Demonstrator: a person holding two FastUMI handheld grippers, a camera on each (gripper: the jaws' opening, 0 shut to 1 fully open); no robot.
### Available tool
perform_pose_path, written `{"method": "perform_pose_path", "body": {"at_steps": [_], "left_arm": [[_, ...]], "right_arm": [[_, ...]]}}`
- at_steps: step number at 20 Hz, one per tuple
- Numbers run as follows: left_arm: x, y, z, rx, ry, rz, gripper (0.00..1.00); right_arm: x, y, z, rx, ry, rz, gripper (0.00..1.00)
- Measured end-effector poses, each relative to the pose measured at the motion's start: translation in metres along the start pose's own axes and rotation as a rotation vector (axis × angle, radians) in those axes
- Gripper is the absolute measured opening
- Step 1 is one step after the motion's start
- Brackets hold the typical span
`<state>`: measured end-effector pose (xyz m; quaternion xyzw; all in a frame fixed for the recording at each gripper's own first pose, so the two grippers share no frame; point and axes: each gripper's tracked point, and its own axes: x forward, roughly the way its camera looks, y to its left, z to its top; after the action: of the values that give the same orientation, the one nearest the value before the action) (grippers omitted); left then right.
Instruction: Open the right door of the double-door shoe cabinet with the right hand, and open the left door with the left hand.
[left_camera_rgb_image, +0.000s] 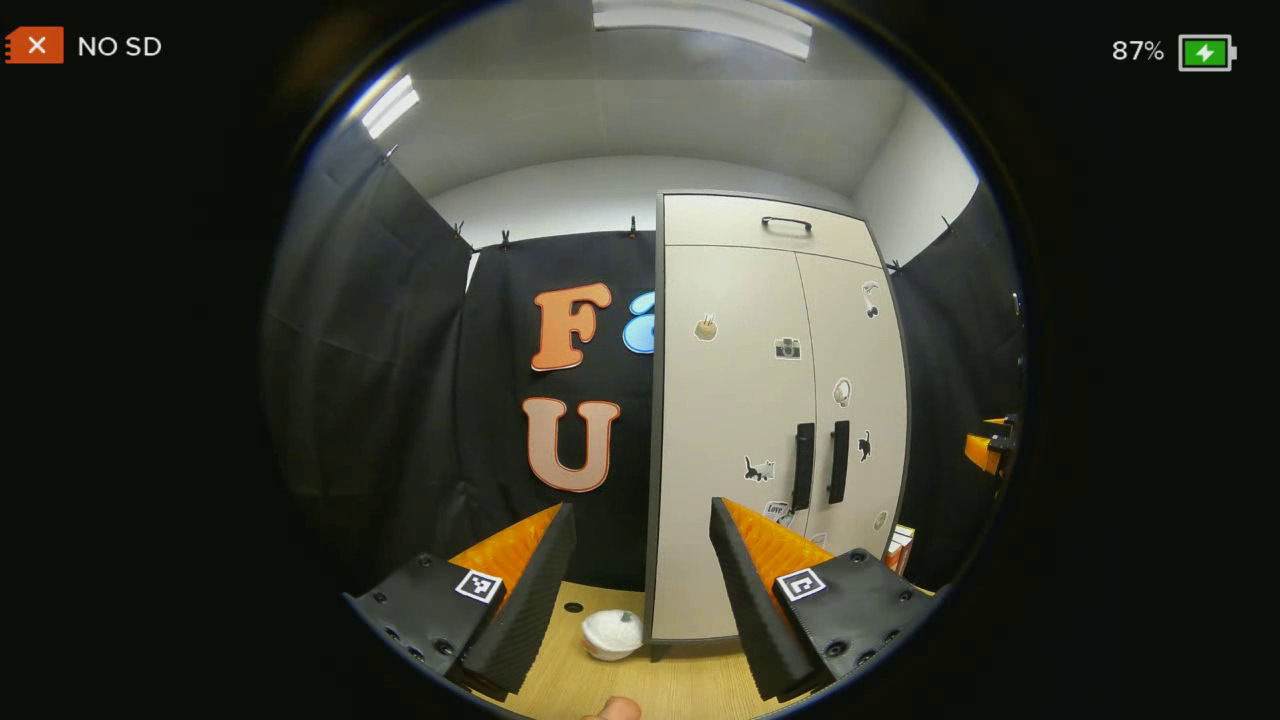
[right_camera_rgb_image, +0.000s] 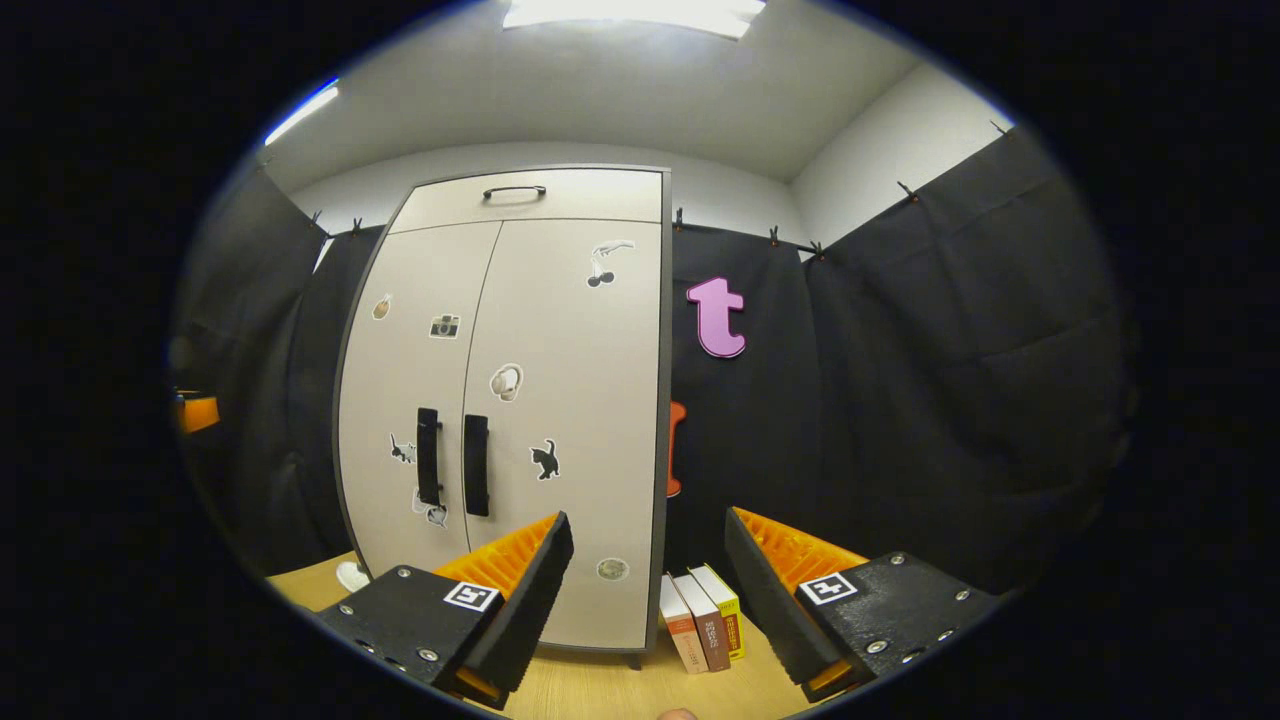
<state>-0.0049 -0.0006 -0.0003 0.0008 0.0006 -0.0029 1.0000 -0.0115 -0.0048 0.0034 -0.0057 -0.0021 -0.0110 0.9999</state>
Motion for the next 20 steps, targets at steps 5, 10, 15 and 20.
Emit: {"method": "perform_pose_path", "body": {"at_steps": [5, 10, 15, 20], "left_arm": [[-0.005, 0.001, 0.003, 0.004, -0.005, 0.005, 0.82], [-0.008, -0.002, 0.0, -0.003, -0.002, -0.004, 0.81], [-0.01, 0.003, 0.0, -0.006, -0.002, 0.007, 0.81], [-0.015, 0.013, 0.001, 0.0, -0.017, 0.025, 0.82]], "right_arm": [[-0.001, 0.005, 0.001, -0.005, -0.009, 0.0, 0.93], [0.001, 0.028, 0.0, -0.003, -0.006, 0.032, 0.94], [0.013, 0.07, -0.009, -0.001, 0.017, 0.082, 0.93], [0.036, 0.119, -0.011, -0.007, 0.032, 0.13, 0.94]]}}
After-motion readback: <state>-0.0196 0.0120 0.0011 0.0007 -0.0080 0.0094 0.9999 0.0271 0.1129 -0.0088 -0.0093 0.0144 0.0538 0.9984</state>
